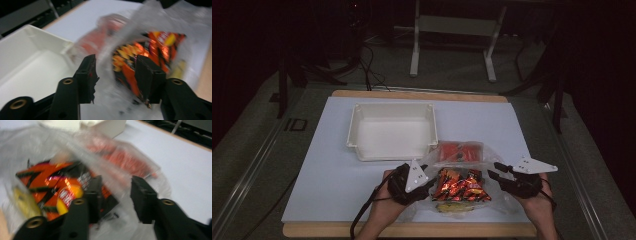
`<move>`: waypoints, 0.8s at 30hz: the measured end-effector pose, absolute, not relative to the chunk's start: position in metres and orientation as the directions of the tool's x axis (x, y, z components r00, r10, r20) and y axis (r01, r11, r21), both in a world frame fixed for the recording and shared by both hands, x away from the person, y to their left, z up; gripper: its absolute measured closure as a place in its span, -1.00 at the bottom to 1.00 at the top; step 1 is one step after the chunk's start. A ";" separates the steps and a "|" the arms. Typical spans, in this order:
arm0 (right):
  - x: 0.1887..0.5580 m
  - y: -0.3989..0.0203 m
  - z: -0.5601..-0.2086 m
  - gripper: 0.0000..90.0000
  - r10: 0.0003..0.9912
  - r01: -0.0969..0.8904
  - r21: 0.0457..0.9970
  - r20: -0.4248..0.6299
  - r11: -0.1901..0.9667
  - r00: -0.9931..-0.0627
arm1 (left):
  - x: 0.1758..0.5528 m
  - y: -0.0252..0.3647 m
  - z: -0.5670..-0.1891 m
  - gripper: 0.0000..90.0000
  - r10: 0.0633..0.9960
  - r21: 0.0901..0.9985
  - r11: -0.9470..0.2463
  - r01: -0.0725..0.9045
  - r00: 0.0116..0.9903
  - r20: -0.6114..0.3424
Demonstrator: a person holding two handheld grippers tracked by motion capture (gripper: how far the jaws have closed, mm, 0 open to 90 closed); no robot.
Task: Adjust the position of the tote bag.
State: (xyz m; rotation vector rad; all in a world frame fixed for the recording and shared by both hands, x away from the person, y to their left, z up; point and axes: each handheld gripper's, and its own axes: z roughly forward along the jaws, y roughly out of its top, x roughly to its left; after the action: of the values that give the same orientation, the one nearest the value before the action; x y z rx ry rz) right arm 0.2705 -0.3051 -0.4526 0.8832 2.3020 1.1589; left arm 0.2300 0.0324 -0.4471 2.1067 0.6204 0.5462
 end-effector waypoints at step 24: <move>0.309 -0.283 -0.494 0.30 0.719 0.433 0.700 -0.165 0.567 -0.675 | 0.275 -0.012 -0.512 0.30 0.683 0.640 -0.676 0.366 0.636 0.358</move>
State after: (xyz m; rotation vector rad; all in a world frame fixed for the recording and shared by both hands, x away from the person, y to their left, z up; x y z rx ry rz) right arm 0.3094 -0.2831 -0.4935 0.9292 2.3663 0.8874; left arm 0.2745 -0.0124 -0.5116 2.3373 0.8199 0.8098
